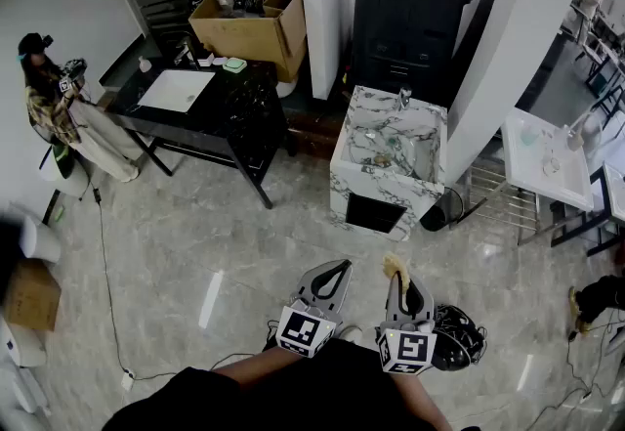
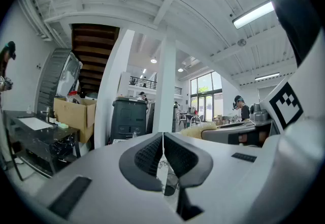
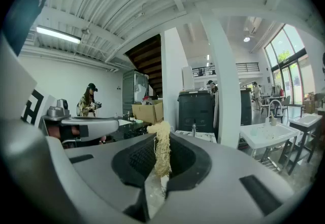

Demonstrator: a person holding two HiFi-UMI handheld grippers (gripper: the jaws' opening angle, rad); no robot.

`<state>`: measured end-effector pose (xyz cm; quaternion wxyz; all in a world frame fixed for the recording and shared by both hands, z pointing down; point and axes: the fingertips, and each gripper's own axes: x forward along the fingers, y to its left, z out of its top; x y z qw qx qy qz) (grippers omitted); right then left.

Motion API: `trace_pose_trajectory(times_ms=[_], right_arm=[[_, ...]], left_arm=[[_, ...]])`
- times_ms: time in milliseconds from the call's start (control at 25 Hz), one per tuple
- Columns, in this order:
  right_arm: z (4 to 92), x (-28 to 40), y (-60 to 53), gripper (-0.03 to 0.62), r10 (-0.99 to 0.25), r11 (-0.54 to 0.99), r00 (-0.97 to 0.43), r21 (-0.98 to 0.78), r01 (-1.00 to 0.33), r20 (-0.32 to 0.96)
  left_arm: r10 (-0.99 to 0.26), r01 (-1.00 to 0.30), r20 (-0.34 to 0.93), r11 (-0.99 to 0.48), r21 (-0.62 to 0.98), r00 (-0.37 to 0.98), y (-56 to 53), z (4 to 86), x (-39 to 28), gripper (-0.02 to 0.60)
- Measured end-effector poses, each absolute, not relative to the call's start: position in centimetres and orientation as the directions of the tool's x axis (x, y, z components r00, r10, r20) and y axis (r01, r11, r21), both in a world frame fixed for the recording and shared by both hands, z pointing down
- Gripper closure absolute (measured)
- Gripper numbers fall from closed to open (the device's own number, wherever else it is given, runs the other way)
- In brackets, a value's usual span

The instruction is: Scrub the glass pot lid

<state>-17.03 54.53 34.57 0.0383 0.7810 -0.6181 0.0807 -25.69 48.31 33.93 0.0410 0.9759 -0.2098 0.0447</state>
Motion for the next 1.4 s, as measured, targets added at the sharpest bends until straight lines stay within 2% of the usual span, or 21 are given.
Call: trace_pose_trajectory(times_ms=[320, 720, 1040, 1240, 1400], right_arm=[[36.3, -13.0, 56.8, 0.534, -0.973, -0.208, 0.195, -0.105, -0.972, 0.123], [39.2, -7.9, 54.1, 0.534, -0.957, -0.254, 0.227, -0.143, -0.957, 0.182], [40.4, -2.4, 44.8, 0.534, -0.943, -0.279, 0.242, -0.147, -0.949, 0.227], [41.8, 1.0, 37.8, 0.534, -0.902, -0.338, 0.272, -0.155, -0.928, 0.336], [41.5, 2.4, 30.6, 0.534, -0.902, -0.326, 0.267, -0.128, -0.937, 0.339]], left_arm=[[-0.436, -0.447, 0.12, -0.89, 0.087, 0.892, 49.9, 36.8, -23.4, 0.563], [-0.424, -0.441, 0.16, -0.892, 0.095, 0.892, 44.6, 38.8, -19.6, 0.565], [-0.369, -0.395, 0.172, -0.906, 0.15, 0.913, 34.2, 40.8, -13.0, 0.565], [-0.316, -0.345, 0.202, -0.93, 0.126, 0.927, 26.4, 41.5, -9.4, 0.565], [-0.297, -0.328, 0.197, -0.933, 0.15, 0.934, 19.3, 41.6, -8.0, 0.565]])
